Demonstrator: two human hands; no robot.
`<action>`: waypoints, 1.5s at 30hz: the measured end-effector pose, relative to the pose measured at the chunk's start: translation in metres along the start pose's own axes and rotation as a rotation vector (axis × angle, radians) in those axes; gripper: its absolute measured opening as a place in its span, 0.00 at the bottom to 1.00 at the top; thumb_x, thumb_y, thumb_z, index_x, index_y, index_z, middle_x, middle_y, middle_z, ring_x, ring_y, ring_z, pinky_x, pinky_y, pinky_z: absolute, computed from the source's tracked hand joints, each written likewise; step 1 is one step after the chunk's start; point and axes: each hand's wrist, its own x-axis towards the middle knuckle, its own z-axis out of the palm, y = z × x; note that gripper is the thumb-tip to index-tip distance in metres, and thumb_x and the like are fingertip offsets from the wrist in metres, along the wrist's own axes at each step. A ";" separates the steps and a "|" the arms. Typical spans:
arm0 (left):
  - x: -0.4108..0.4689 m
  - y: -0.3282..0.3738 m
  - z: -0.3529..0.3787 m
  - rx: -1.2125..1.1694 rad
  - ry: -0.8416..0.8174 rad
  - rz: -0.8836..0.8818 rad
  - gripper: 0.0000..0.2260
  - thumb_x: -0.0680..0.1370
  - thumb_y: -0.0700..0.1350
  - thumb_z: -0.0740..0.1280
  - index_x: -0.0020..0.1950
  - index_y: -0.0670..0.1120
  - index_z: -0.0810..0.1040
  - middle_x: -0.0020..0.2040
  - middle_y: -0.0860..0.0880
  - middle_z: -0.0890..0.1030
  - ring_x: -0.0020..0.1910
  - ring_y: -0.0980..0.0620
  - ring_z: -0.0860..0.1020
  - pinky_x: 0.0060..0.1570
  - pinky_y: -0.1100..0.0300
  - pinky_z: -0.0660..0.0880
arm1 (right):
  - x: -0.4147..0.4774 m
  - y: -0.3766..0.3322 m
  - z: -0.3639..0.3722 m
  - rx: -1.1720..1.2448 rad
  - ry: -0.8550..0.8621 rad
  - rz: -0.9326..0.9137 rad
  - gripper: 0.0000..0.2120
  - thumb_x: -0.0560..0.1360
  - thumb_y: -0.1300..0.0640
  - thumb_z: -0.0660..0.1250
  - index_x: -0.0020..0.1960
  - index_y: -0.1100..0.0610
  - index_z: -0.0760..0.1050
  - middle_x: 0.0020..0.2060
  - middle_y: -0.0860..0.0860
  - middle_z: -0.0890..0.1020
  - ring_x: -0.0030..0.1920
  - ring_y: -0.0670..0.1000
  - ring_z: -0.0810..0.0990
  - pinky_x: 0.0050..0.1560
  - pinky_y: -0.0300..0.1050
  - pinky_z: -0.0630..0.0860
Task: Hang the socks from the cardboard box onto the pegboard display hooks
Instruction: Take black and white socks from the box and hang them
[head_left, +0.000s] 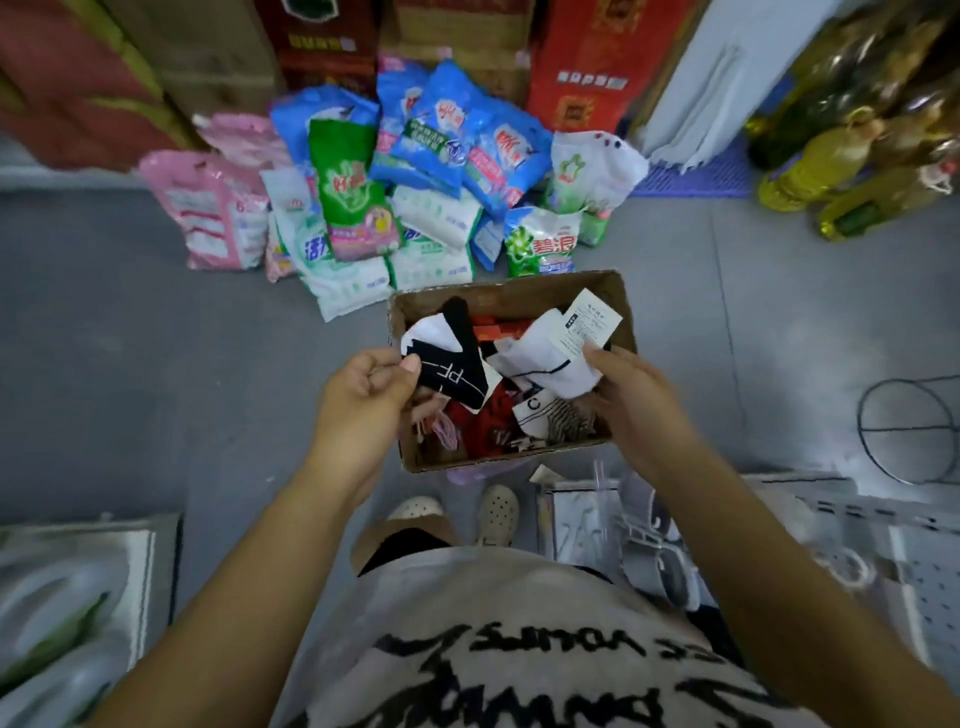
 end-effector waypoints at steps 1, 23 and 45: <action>-0.001 0.006 0.004 0.000 -0.056 0.005 0.02 0.83 0.39 0.66 0.55 0.41 0.75 0.44 0.43 0.86 0.50 0.44 0.84 0.47 0.56 0.84 | -0.013 -0.003 -0.003 0.025 0.038 -0.014 0.12 0.75 0.54 0.71 0.57 0.57 0.82 0.55 0.54 0.86 0.56 0.56 0.85 0.55 0.49 0.80; -0.083 -0.017 0.039 0.623 -1.011 -0.200 0.11 0.78 0.46 0.73 0.53 0.42 0.75 0.52 0.41 0.85 0.52 0.42 0.86 0.44 0.44 0.83 | -0.232 0.167 0.015 0.523 0.433 -0.270 0.11 0.77 0.53 0.68 0.57 0.52 0.84 0.58 0.55 0.85 0.58 0.56 0.84 0.58 0.53 0.81; -0.443 -0.255 0.012 1.500 -2.079 -0.325 0.23 0.68 0.61 0.76 0.62 0.61 0.82 0.57 0.58 0.85 0.54 0.61 0.82 0.47 0.64 0.78 | -0.633 0.487 -0.027 0.449 1.212 -0.296 0.19 0.72 0.44 0.71 0.53 0.58 0.80 0.50 0.53 0.86 0.51 0.56 0.85 0.52 0.51 0.74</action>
